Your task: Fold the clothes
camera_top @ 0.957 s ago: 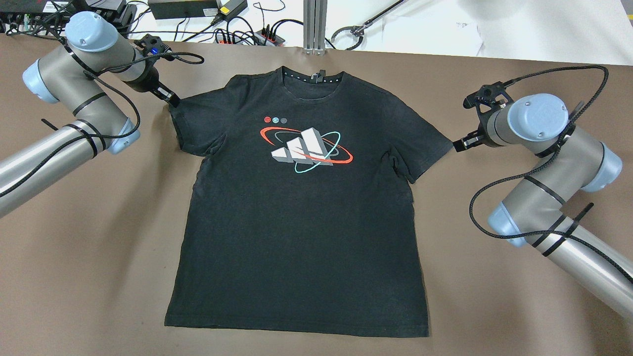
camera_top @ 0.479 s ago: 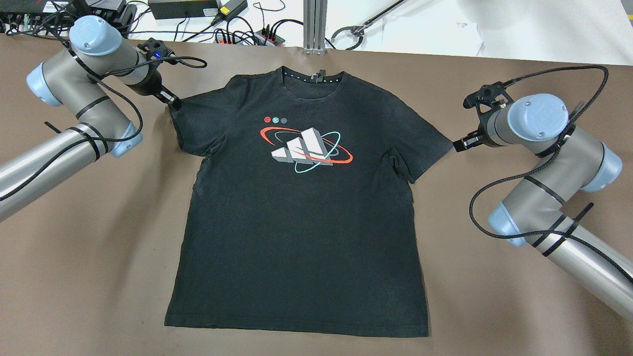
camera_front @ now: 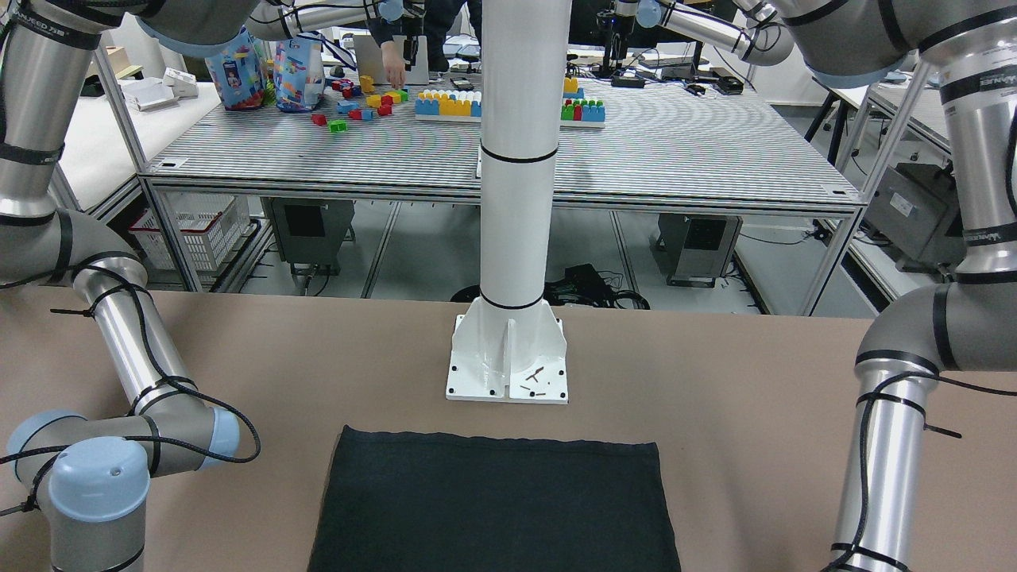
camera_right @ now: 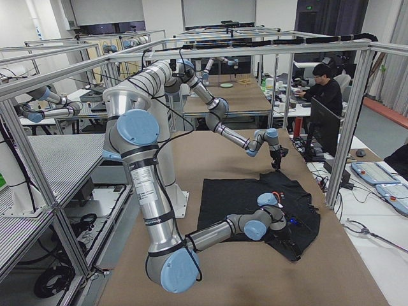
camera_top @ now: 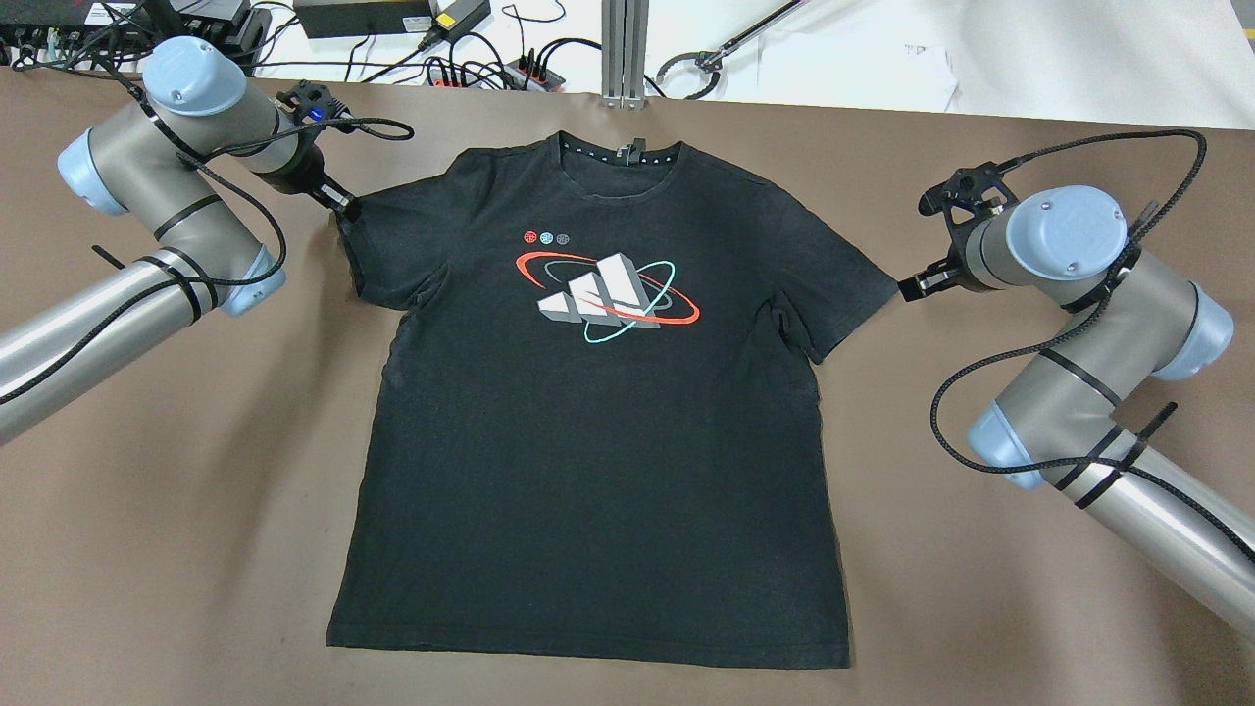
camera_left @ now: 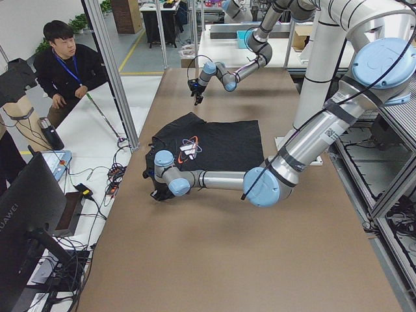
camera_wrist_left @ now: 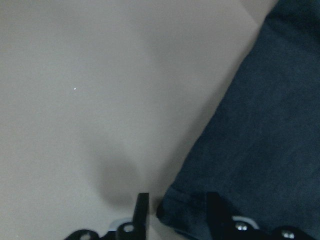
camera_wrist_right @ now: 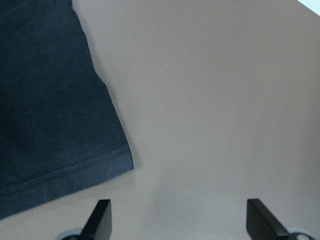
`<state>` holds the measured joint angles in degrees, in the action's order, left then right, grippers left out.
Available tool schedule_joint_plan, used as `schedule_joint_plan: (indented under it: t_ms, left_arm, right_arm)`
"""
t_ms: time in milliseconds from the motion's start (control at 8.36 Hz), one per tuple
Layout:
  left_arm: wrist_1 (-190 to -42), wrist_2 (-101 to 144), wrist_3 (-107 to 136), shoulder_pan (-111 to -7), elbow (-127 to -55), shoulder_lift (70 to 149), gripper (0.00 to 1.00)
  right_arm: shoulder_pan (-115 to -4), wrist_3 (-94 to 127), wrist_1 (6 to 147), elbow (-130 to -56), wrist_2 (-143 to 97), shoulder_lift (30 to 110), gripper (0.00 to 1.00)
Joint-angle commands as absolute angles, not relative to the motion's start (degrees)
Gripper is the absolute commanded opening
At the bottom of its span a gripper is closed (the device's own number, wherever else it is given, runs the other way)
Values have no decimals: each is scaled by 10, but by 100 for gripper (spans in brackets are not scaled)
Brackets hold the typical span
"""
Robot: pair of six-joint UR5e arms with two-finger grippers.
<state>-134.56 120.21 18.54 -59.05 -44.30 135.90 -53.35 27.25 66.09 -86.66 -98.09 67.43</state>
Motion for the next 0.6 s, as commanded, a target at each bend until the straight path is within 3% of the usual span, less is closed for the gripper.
schedule_joint_plan:
  t_ms: [0, 120, 239, 479]
  left_arm:
    - [-1346, 1194, 185, -585, -443, 1357, 50]
    - [-1346, 1194, 186, -584, -443, 1358, 42]
    - [-1346, 1194, 187, -585, -443, 1359, 6]
    - [-1346, 1200, 189, -593, -448, 1359, 0]
  right_arm:
    - [-533, 272, 661, -867, -981, 674, 95]
    - [-533, 272, 661, -867, -981, 674, 95]
    - [-533, 272, 661, -867, -981, 674, 95]
    - [-533, 272, 661, -867, -981, 674, 95]
